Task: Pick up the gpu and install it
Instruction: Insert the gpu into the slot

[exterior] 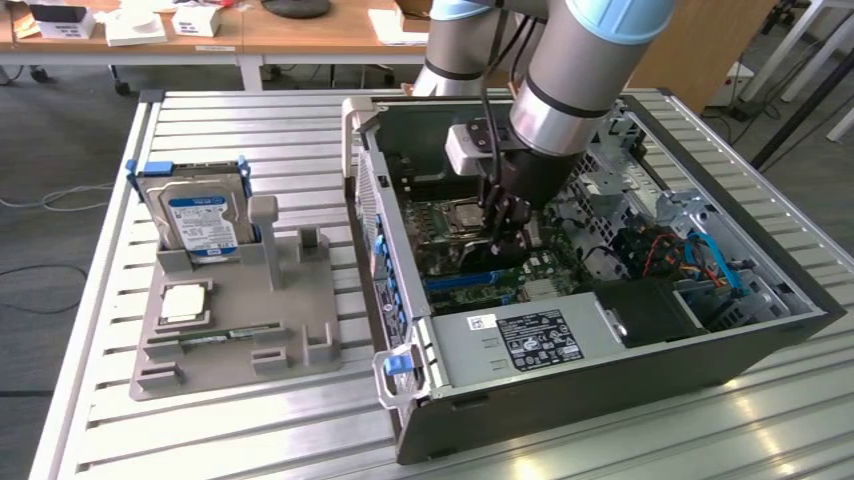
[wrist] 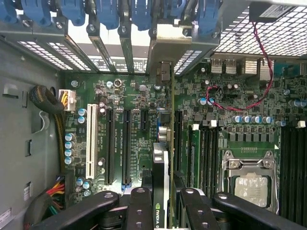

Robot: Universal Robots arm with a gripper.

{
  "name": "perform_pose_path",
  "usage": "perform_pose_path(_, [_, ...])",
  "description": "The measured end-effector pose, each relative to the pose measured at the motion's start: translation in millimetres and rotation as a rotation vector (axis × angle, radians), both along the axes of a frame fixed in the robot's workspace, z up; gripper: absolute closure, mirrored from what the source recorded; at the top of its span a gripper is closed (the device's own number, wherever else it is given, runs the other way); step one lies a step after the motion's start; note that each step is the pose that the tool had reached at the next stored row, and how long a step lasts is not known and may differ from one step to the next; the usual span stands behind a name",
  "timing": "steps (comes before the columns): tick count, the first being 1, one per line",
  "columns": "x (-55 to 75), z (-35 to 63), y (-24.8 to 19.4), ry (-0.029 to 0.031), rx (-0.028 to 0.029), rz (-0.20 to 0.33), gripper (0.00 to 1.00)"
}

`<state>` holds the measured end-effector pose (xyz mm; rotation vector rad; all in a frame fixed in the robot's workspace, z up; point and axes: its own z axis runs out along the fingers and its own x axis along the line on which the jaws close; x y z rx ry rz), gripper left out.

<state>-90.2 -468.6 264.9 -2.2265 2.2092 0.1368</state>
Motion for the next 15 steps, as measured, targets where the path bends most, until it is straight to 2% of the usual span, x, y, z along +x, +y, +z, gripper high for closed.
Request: perform_pose_path(15, [-2.4,-1.2,0.2,0.0,0.0,0.0,0.73])
